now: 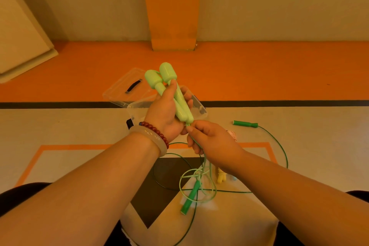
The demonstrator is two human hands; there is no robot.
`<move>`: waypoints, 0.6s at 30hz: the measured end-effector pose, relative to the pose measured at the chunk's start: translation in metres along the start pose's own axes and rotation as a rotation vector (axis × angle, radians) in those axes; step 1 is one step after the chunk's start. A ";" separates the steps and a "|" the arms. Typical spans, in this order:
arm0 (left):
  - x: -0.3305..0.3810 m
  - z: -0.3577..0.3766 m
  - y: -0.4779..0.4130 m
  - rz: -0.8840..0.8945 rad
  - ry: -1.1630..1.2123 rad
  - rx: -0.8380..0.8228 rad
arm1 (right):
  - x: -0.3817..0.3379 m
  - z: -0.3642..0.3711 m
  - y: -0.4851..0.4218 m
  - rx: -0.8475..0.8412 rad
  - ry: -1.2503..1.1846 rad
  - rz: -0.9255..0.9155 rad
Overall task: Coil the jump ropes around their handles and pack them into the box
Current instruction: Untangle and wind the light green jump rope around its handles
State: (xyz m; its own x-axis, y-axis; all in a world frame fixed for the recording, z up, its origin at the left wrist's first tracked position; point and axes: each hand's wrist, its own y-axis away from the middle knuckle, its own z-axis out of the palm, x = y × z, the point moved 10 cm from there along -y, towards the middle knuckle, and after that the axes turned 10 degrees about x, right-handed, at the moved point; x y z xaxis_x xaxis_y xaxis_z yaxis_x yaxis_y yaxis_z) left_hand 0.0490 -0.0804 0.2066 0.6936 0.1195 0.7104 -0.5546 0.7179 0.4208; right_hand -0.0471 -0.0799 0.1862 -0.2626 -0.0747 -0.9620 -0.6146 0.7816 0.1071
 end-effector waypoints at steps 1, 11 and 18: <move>0.002 0.001 0.000 -0.007 0.027 -0.015 | -0.002 -0.001 0.000 0.007 0.006 -0.003; 0.020 0.012 -0.001 0.048 0.026 -0.169 | -0.022 -0.015 0.004 0.112 0.179 -0.062; 0.026 0.009 -0.005 0.042 0.030 -0.140 | -0.038 -0.020 0.011 0.247 0.257 -0.229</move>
State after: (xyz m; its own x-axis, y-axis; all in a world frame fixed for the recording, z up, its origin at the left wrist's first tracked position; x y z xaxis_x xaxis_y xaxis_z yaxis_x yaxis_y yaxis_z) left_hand 0.0658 -0.0870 0.2274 0.6861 0.1705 0.7072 -0.5150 0.8005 0.3067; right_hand -0.0587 -0.0808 0.2288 -0.3367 -0.3913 -0.8565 -0.4900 0.8495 -0.1955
